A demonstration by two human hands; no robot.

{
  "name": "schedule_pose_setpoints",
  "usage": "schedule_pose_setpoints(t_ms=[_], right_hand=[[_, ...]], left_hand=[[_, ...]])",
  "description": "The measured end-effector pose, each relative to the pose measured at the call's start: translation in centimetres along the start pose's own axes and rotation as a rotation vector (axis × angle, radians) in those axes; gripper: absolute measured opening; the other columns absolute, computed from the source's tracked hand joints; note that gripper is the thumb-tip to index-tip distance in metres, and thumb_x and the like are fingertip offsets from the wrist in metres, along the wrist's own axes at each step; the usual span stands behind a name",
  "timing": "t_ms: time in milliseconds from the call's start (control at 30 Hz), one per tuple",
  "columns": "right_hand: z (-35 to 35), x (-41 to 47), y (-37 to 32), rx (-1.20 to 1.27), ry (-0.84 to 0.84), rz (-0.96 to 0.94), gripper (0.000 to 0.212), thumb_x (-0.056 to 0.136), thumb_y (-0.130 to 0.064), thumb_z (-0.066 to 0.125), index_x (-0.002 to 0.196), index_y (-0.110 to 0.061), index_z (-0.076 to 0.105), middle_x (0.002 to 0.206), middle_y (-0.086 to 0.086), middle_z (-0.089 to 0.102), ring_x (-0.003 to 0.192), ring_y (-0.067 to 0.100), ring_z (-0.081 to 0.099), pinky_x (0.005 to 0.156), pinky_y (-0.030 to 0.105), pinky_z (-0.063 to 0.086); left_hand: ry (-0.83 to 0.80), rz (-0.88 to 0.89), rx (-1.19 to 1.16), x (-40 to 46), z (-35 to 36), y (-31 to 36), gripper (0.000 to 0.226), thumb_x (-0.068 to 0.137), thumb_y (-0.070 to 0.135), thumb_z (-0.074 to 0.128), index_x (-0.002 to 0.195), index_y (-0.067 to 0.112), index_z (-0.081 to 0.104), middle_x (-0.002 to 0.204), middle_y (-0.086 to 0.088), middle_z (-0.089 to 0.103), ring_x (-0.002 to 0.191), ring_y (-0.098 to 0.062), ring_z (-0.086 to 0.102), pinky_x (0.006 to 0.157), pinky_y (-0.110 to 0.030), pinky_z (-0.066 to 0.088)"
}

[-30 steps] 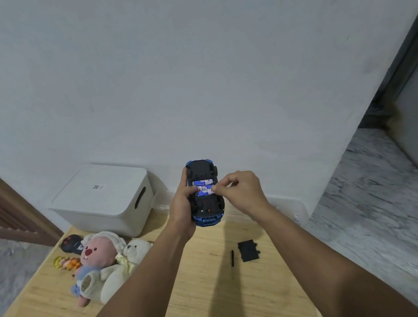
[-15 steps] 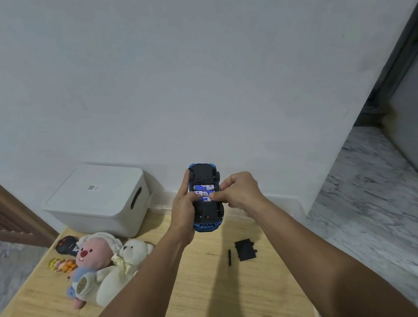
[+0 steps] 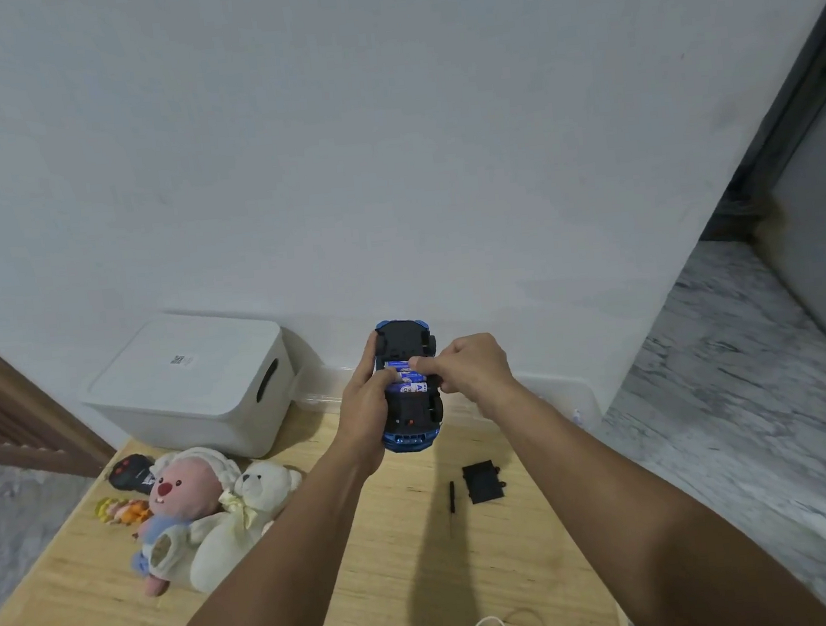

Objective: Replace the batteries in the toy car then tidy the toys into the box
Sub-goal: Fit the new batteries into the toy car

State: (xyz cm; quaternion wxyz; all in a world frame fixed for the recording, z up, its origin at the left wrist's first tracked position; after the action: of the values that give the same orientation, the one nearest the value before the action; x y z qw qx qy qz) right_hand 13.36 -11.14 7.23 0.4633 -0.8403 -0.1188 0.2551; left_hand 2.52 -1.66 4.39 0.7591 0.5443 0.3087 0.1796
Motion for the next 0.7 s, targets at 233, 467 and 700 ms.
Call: schedule_pose_setpoints(t_ms=[233,467,700], right_hand=[[-0.1,0.6,6.1,-0.135,-0.094,0.023,0.013,0.084,-0.018,0.065,0.086,-0.007,0.071,0.083,0.006,0.072,0.073,0.017,0.064,0.064,0.027,0.051],[0.5,-0.2,14.1,-0.733,-0.222,-0.031,0.033,0.085,-0.026,0.067,0.112,-0.006,0.064,0.112,0.016,0.066,0.099,0.031,0.063,0.083,0.040,0.055],[1.6,0.1,17.7,-0.873,-0.265,-0.049,0.056,0.092,-0.045,0.054,0.141,-0.023,0.037,0.124,0.014,0.050,0.110,0.034,0.053,0.083,0.038,0.048]], left_hand=[[0.062,-0.122,-0.161,-0.2,-1.8,-2.8,0.044,0.098,0.015,0.039,0.131,0.043,0.049,0.108,-0.007,0.071,0.085,-0.027,0.068,0.082,-0.045,0.056],[0.180,-0.309,-0.136,-0.7,-3.4,-6.1,0.042,0.096,0.025,0.039,0.124,0.000,0.060,0.109,-0.020,0.069,0.086,-0.034,0.067,0.085,-0.046,0.053],[0.184,-0.348,-0.143,-0.9,-3.8,-7.5,0.040,0.097,0.023,0.040,0.122,0.001,0.060,0.106,-0.019,0.070,0.087,-0.034,0.067,0.086,-0.046,0.053]])
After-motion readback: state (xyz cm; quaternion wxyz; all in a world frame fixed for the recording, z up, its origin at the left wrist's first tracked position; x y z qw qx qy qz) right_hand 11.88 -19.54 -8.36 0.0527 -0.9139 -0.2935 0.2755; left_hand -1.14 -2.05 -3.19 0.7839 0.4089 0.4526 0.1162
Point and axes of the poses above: each hand's wrist, its own x-axis towards the middle knuckle, its own z-axis out of the palm, y = z × x, the point moved 3 cm from there along x, towards the middle knuckle
